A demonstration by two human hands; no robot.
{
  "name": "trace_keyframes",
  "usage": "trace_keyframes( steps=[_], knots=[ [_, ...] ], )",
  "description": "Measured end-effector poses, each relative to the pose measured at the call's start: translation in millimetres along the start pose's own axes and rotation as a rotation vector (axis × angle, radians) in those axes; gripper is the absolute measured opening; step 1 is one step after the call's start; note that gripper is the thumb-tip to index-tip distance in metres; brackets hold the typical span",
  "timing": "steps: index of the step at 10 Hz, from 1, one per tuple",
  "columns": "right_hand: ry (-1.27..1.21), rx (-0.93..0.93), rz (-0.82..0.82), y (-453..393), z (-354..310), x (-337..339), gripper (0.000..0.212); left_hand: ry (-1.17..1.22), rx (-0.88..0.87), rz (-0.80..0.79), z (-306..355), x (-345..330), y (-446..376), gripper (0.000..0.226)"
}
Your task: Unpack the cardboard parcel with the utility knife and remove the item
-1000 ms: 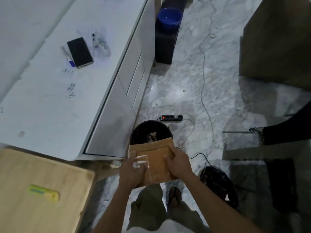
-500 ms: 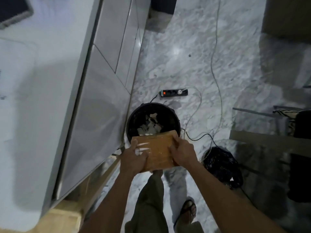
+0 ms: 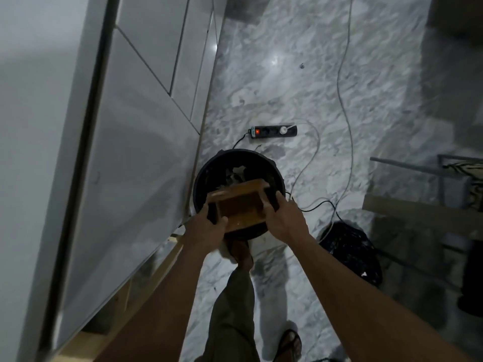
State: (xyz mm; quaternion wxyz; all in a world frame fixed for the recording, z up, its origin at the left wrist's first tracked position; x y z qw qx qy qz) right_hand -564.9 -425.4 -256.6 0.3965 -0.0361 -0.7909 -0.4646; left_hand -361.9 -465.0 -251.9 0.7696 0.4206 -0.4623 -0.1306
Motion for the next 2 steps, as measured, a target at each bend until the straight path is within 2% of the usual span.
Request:
trace_keyframes(
  steps=[1,2],
  knots=[
    [-0.069,-0.058,0.071,9,-6,14,0.058,0.012,-0.005,0.016,-1,15,10,0.071],
    [-0.106,-0.029,0.094,22,-13,27,0.055,0.069,-0.033,0.079,0,33,30,0.066]
  ],
)
Point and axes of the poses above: each hand's wrist, its own y-axis away from the middle knuckle, its own x-axis out of the back of the hand, z = x × y, the point moved 5 cm from there along -y, towards the middle knuckle, and after that the axes turned 14 degrees about z, right-handed, at the moved point
